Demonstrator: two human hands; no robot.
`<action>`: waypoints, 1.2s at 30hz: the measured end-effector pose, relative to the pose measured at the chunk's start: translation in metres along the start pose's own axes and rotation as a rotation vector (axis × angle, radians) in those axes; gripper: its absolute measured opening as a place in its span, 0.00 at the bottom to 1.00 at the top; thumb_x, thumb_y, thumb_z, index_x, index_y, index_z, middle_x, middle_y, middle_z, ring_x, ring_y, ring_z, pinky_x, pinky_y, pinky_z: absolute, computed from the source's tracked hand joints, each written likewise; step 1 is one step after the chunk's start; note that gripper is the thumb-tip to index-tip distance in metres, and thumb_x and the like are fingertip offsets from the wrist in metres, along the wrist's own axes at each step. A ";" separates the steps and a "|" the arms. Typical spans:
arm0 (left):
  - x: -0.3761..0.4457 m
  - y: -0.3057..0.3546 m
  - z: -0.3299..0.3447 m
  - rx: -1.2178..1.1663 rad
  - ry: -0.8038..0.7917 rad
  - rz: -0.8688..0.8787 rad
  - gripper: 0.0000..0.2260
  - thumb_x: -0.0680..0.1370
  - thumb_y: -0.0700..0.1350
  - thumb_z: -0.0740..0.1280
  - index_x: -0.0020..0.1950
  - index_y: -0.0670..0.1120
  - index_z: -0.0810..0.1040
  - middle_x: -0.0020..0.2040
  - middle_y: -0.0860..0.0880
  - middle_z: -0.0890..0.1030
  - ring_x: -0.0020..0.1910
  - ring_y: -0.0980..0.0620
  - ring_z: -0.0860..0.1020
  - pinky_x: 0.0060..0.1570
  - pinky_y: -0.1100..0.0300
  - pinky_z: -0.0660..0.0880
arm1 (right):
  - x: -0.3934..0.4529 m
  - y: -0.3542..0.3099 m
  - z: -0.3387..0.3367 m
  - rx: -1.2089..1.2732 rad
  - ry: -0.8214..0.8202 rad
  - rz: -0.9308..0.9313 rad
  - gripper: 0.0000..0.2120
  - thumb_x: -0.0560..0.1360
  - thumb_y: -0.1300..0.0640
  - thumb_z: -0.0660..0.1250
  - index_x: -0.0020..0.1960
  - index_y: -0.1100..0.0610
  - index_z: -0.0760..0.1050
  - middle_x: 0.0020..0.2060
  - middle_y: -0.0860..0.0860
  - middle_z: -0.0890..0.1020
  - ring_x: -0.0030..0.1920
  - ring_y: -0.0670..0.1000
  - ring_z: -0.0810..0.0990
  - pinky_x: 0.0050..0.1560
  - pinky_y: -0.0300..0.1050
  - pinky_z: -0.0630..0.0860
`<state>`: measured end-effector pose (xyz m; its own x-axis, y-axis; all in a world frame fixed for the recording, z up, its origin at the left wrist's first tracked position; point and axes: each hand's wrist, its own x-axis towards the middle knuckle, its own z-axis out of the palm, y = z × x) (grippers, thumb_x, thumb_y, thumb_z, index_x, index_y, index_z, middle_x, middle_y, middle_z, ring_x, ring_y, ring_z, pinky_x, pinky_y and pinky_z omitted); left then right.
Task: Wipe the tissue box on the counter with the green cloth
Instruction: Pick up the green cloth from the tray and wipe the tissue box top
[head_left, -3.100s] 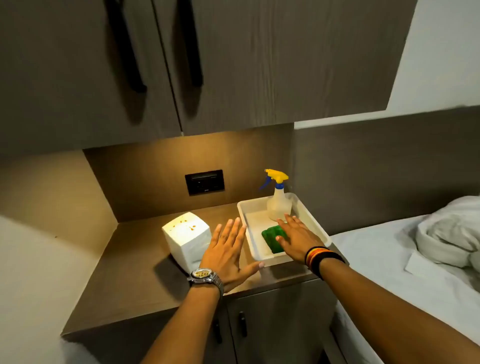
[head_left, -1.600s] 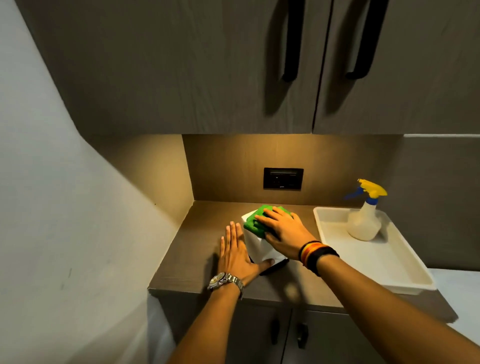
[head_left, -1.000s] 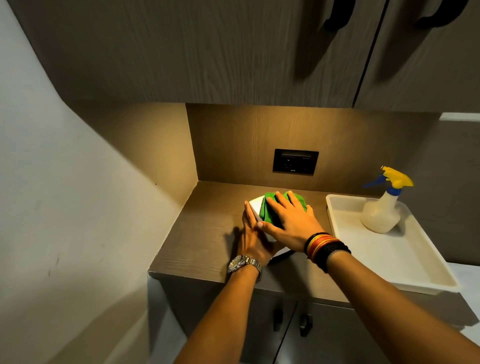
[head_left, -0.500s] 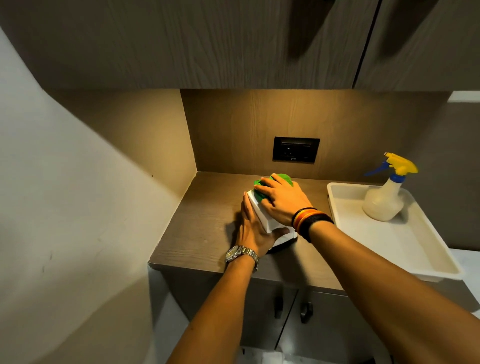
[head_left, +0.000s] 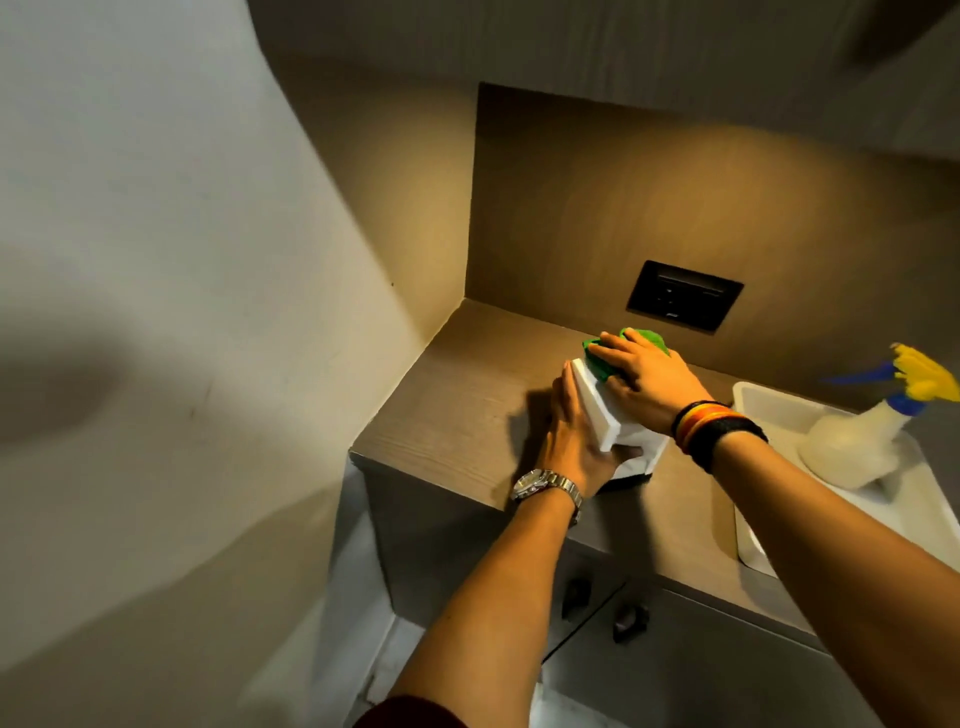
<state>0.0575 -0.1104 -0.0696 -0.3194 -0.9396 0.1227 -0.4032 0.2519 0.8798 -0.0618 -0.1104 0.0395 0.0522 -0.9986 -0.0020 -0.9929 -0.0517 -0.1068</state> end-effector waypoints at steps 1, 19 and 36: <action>0.000 -0.001 0.002 0.001 0.014 0.009 0.65 0.60 0.58 0.83 0.80 0.59 0.36 0.78 0.48 0.60 0.73 0.42 0.67 0.68 0.45 0.72 | 0.002 -0.004 0.002 -0.014 0.015 -0.014 0.25 0.80 0.53 0.58 0.77 0.47 0.62 0.78 0.49 0.62 0.78 0.56 0.55 0.72 0.63 0.59; 0.005 -0.003 0.011 -0.157 0.037 -0.051 0.61 0.61 0.51 0.84 0.80 0.60 0.43 0.75 0.47 0.63 0.72 0.44 0.68 0.65 0.44 0.75 | -0.008 0.002 -0.011 0.280 0.011 0.002 0.23 0.80 0.62 0.59 0.73 0.47 0.69 0.76 0.47 0.66 0.79 0.52 0.55 0.79 0.60 0.49; 0.001 -0.006 -0.001 -0.121 -0.011 0.013 0.61 0.62 0.50 0.84 0.80 0.57 0.42 0.77 0.46 0.61 0.74 0.44 0.66 0.67 0.39 0.73 | -0.008 0.021 -0.006 0.475 0.050 0.018 0.22 0.79 0.63 0.58 0.68 0.45 0.73 0.73 0.46 0.71 0.78 0.51 0.59 0.79 0.56 0.52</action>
<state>0.0607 -0.1131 -0.0737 -0.3336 -0.9337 0.1299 -0.2929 0.2336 0.9271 -0.0841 -0.1032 0.0429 0.0187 -0.9991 0.0384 -0.8347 -0.0368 -0.5495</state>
